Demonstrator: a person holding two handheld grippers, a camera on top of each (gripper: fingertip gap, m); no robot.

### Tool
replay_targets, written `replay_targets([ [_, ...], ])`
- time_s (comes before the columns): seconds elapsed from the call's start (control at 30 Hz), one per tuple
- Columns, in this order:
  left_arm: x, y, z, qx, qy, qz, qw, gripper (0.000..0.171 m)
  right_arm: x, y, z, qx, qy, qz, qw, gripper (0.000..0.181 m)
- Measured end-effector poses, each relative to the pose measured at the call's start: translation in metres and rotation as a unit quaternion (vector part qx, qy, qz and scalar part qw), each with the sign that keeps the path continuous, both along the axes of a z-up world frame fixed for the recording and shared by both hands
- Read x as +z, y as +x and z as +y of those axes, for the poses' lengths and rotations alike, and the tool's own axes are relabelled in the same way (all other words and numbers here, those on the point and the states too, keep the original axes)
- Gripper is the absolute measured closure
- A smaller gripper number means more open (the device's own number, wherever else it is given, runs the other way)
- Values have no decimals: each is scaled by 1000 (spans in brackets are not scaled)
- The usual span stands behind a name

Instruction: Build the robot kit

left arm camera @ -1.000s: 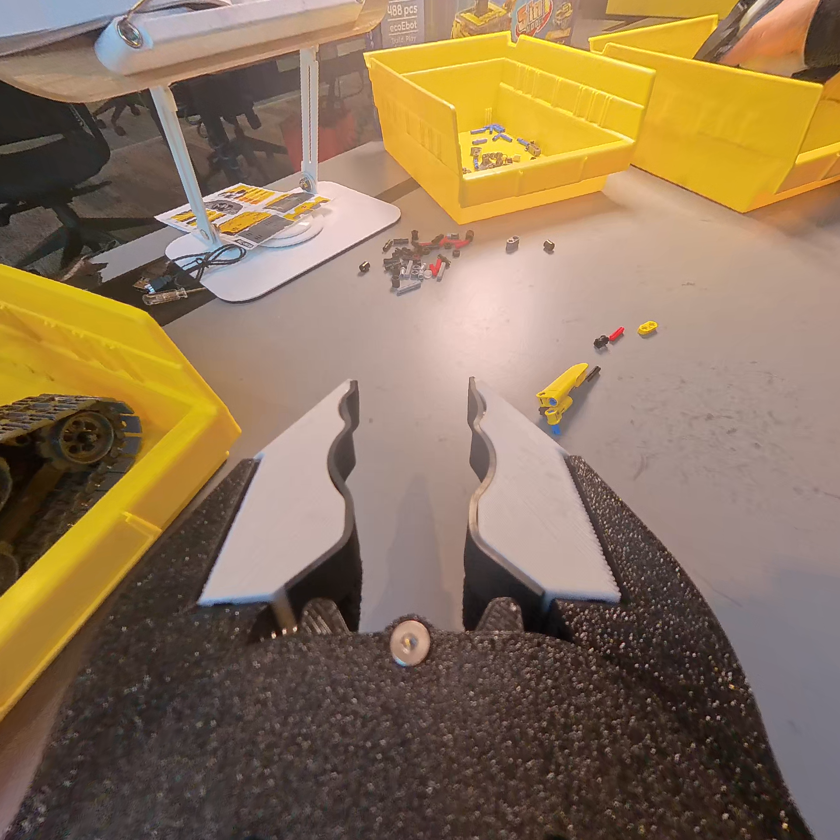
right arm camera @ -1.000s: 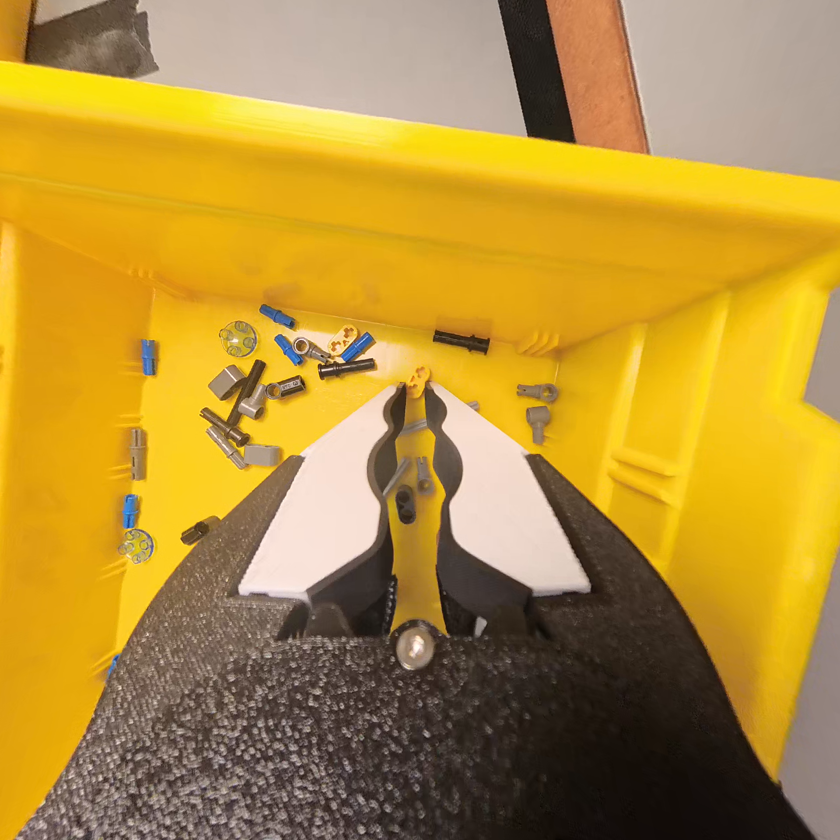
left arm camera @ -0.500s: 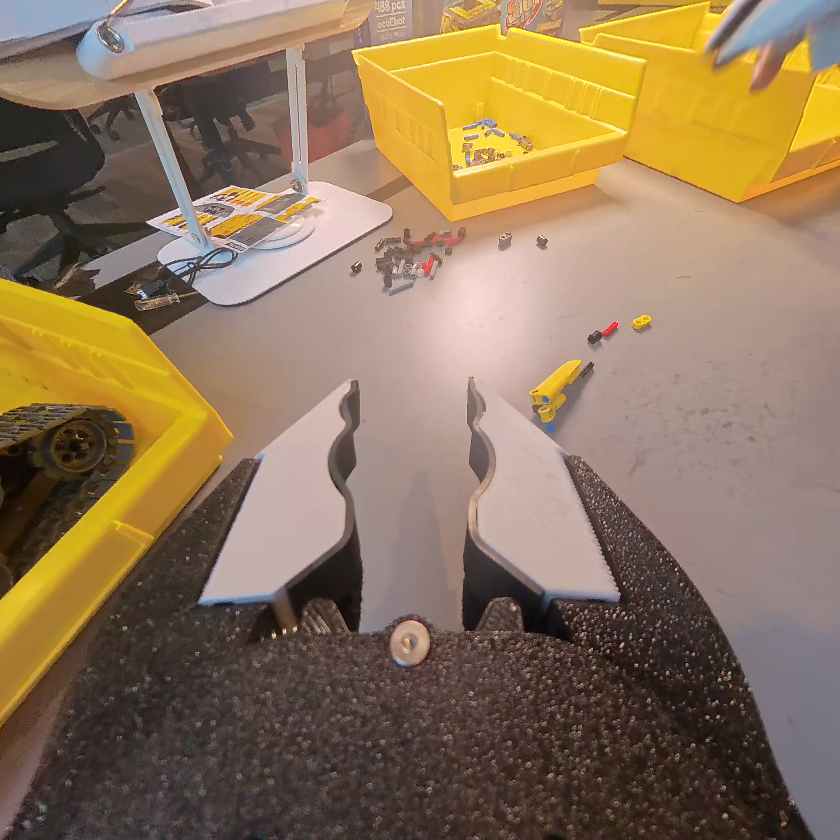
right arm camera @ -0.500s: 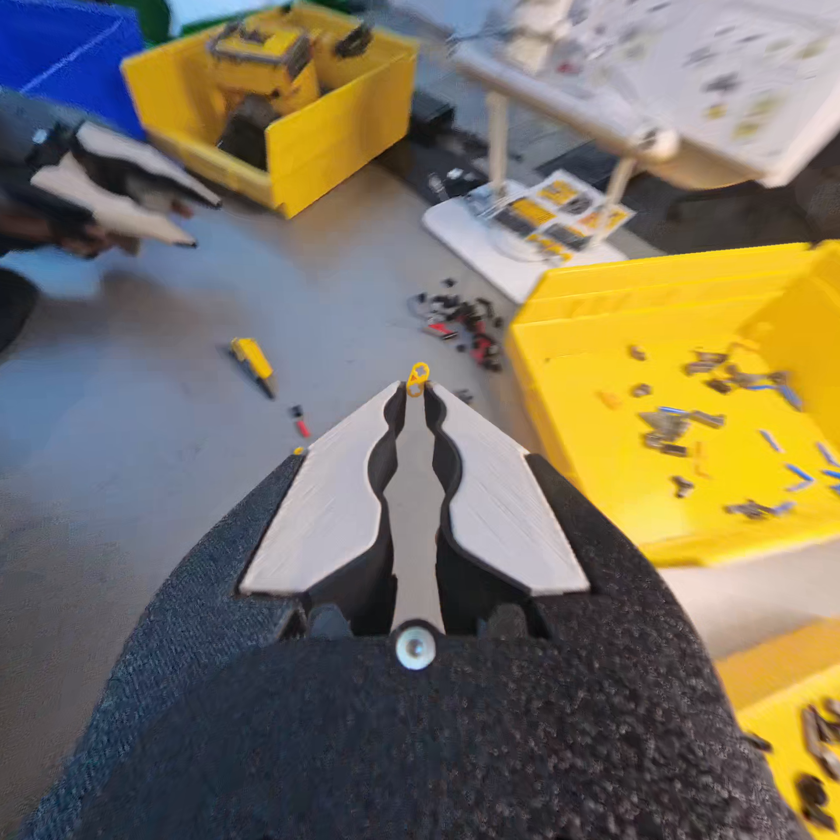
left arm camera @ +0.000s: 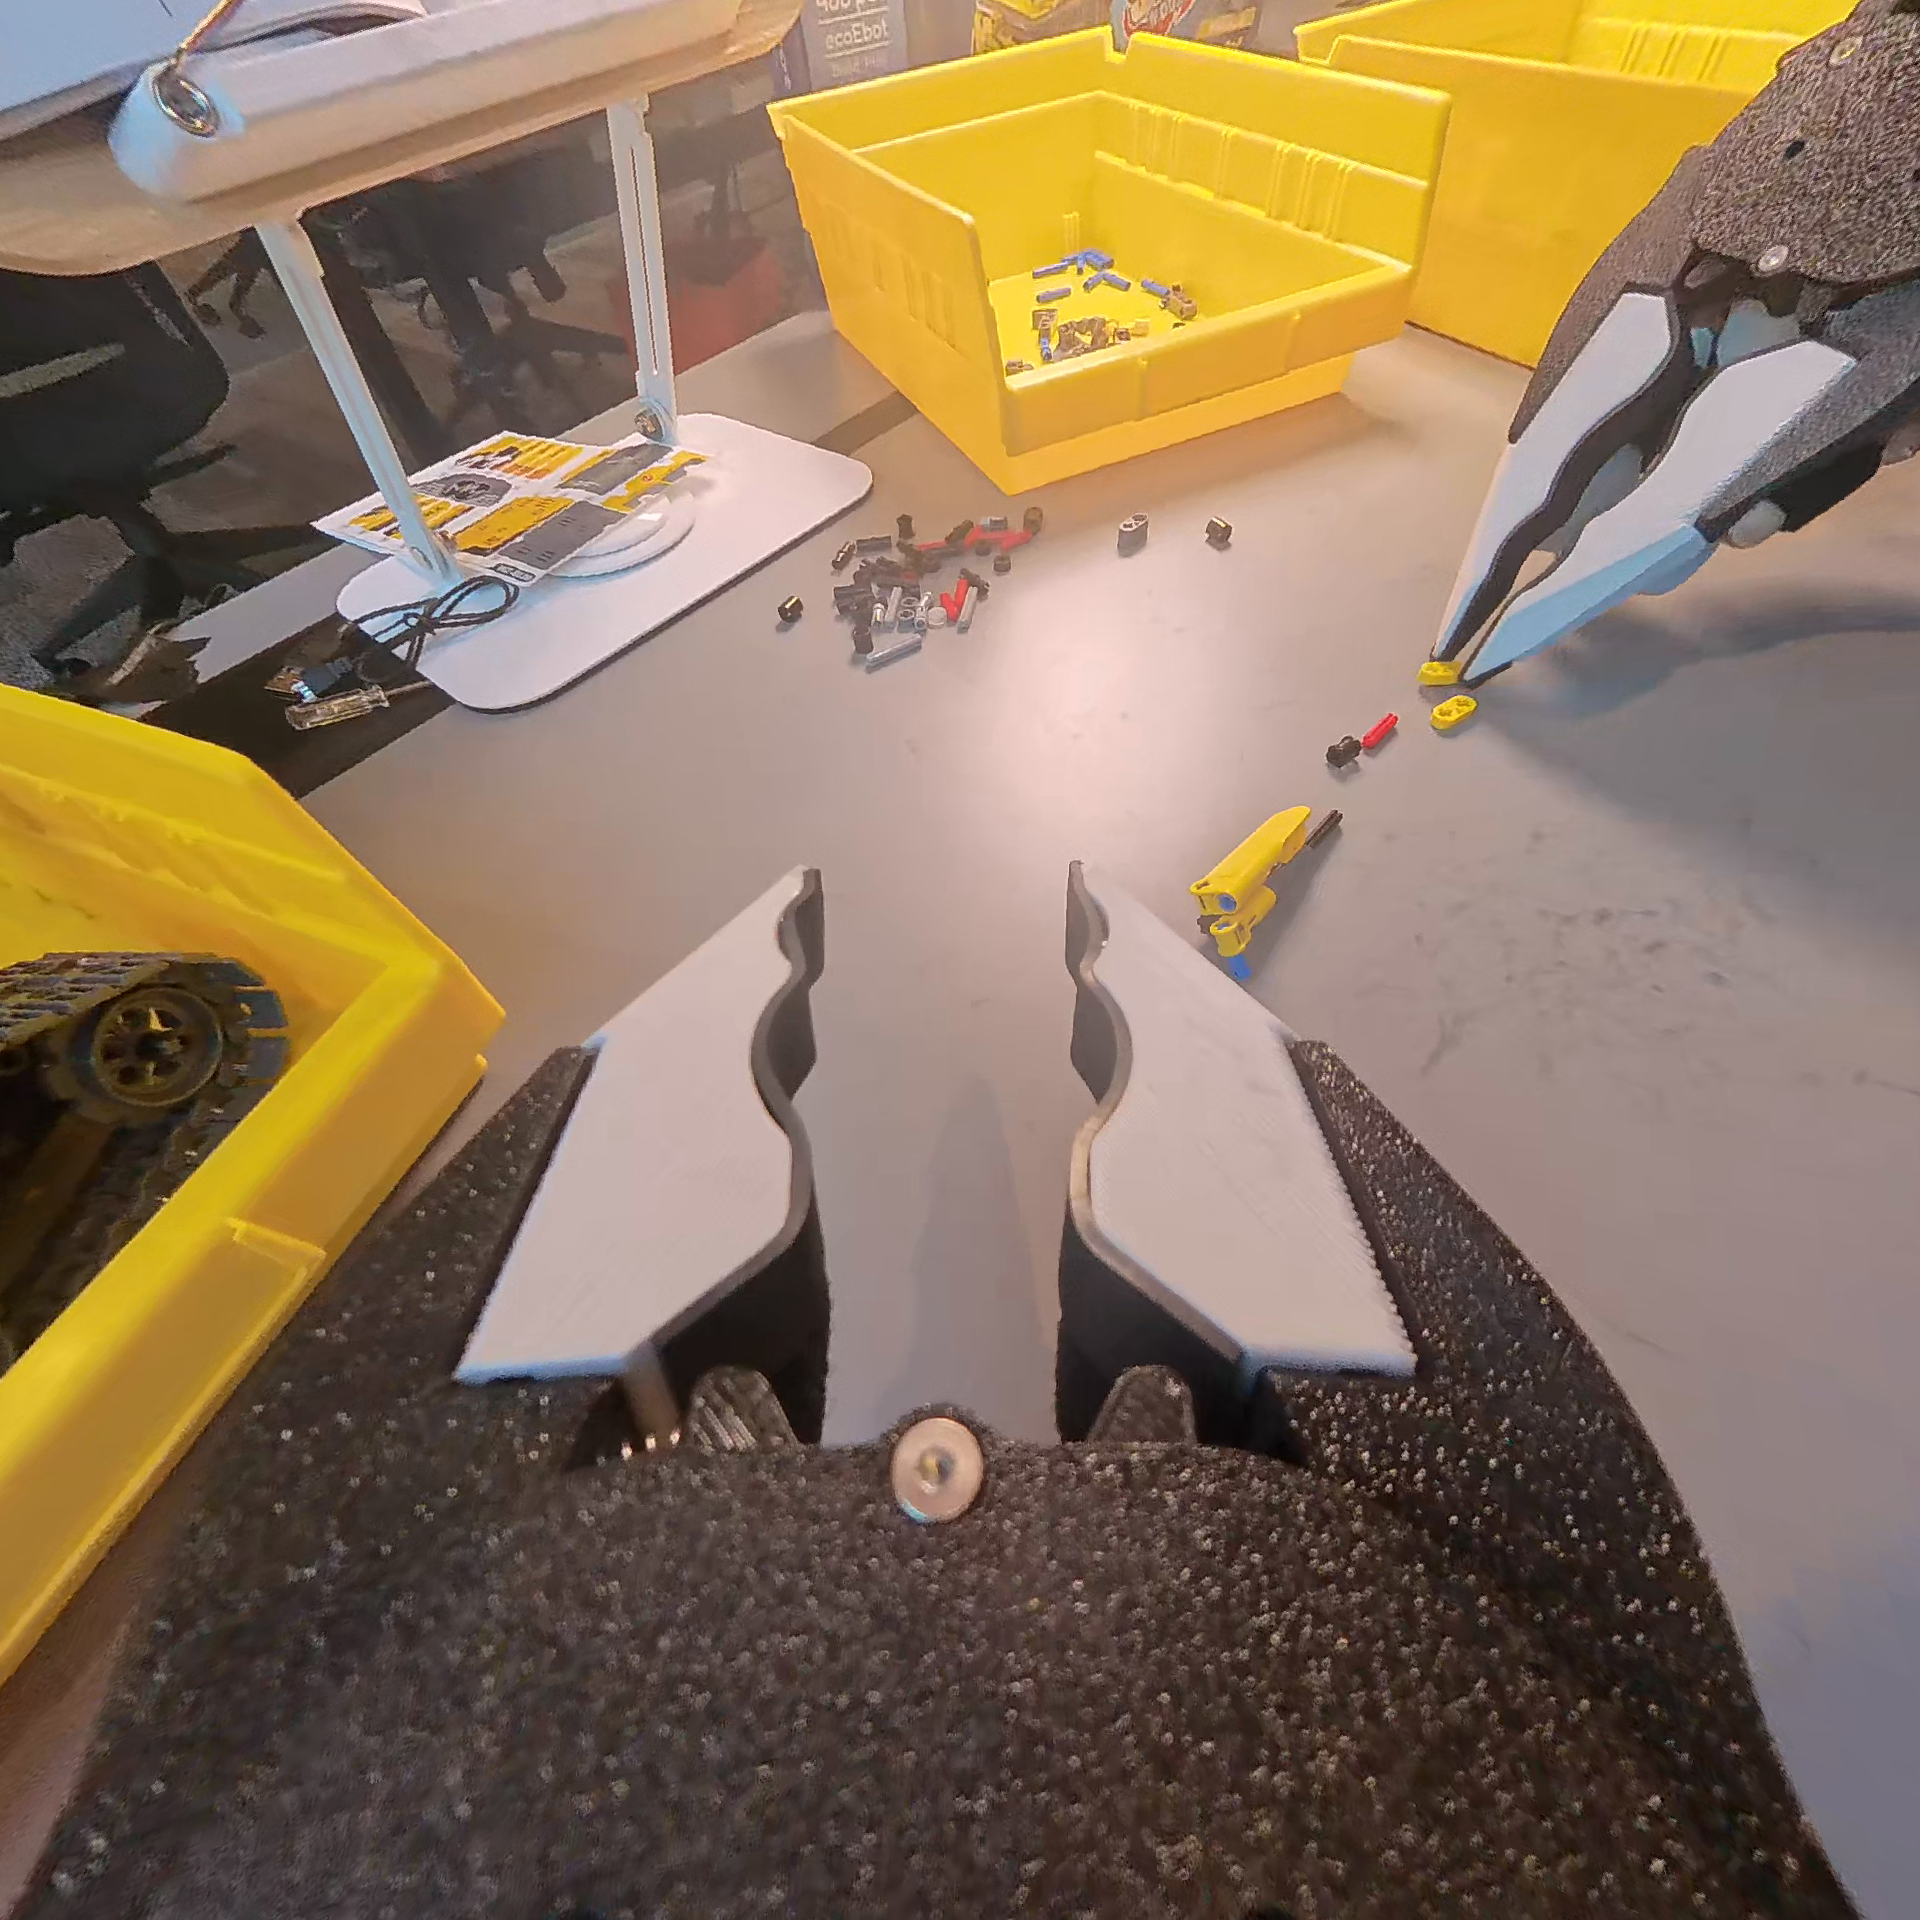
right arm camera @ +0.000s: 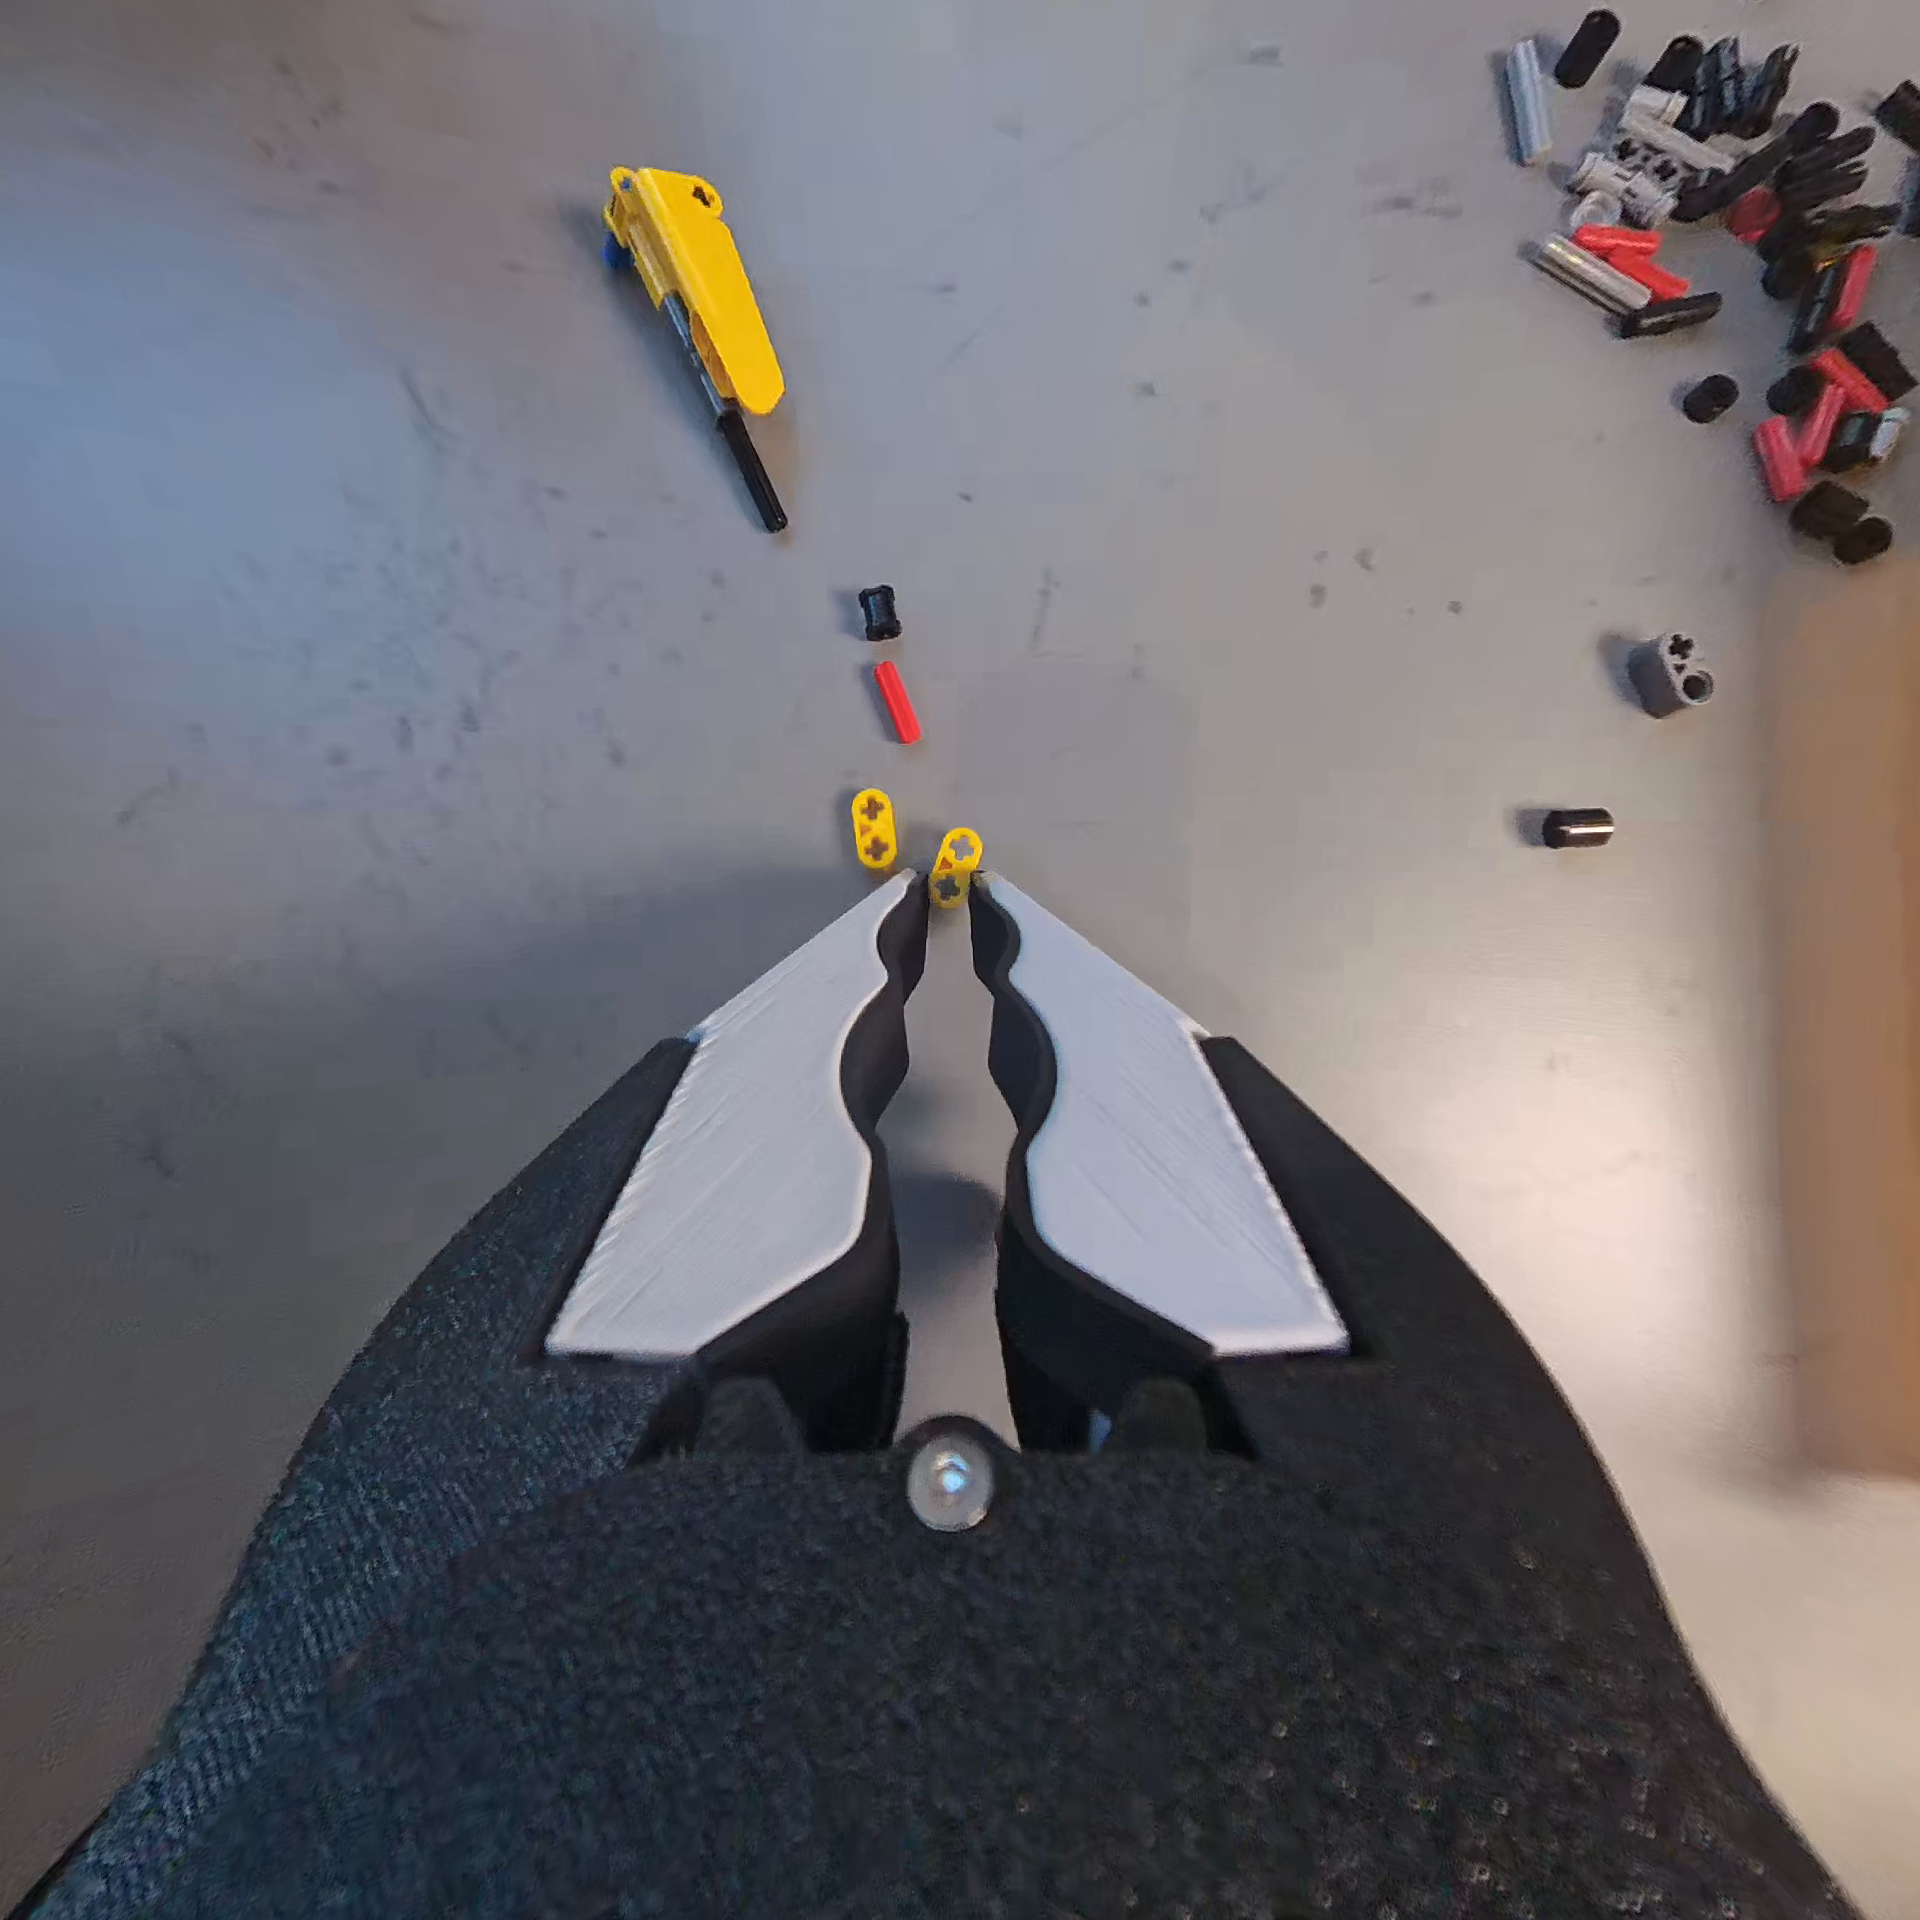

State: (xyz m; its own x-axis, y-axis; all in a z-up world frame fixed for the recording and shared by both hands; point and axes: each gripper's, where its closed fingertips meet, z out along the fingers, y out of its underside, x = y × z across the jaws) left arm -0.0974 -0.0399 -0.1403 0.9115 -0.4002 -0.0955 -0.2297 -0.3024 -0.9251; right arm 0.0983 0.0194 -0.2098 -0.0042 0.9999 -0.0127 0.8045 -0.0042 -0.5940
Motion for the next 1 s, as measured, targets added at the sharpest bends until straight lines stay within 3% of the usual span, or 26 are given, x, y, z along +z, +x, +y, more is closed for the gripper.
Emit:
replay_targets([
  [0.33, -4, 10, 0, -16, -2, 12, 1000, 126, 1, 0, 4, 11, 21, 19, 1000, 166],
  [0.5, -7, 11, 0, -16, -4, 12, 1000, 126, 42, -17, 11, 6, 43, 150, 988, 162],
  [0.7, -7, 12, 1, -19, 0, 11, 1000, 127, 86, -31, 18, -18, 83, 329, 940, 161],
  [1.0, 2, 13, 2, -13, 28, 1, 1000, 126, 91, -32, 19, -33, 107, 370, 922, 157],
])
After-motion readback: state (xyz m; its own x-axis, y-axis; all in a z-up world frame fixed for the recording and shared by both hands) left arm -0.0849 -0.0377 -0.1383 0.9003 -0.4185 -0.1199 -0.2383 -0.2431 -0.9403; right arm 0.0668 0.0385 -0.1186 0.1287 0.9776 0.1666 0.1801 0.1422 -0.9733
